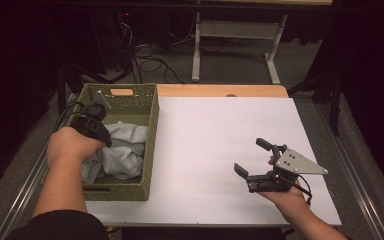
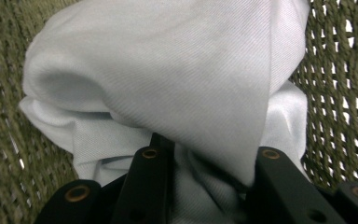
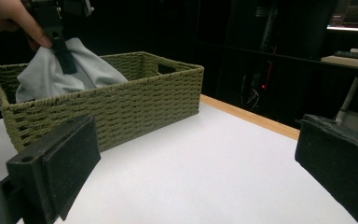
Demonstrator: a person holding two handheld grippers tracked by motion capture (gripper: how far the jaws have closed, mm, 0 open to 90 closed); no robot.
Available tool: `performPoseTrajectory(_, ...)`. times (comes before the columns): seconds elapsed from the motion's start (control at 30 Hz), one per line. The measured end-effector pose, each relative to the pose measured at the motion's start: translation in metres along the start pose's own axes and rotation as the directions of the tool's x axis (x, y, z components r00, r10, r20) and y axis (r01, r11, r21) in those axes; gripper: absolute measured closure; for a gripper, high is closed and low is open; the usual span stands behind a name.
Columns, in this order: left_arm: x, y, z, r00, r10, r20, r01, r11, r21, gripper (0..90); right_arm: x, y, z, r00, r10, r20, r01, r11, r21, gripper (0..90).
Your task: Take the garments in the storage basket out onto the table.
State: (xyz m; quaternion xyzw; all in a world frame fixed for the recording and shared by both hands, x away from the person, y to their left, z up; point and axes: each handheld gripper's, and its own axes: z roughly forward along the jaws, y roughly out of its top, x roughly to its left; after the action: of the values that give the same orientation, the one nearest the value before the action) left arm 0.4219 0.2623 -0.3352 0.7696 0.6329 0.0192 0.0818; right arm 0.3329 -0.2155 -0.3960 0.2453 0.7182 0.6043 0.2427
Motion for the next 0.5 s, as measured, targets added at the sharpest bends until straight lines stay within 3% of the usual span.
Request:
performPoseTrajectory(0.1,0.0,0.001,-0.009,0.9997,0.004,0.024,-0.004,0.9999,-0.009,74.9,0.0,0.0,0.0,1.0,-0.002,-0.003,0.002,1.0,0.0,0.9)
performPoseTrajectory(0.3,-0.004,0.002,-0.022,1.0,0.002,0.009,-0.001,0.9997,-0.023,74.9,0.0,0.001,-0.001,1.0,-0.001,0.001,0.001,1.0,-0.009,0.9)
performPoseTrajectory(0.37,-0.004,0.0,-0.028,0.9995,0.004,0.033,-0.003,0.9992,-0.039,74.9,-0.001,0.002,-0.002,0.9999,-0.007,0.01,0.007,1.0,-0.019,0.9)
performPoseTrajectory(0.5,-0.007,0.0,-0.035,0.9997,0.01,0.02,-0.009,0.9991,-0.04,74.9,-0.001,0.004,-0.003,0.9997,-0.008,0.024,0.009,1.0,-0.029,0.9)
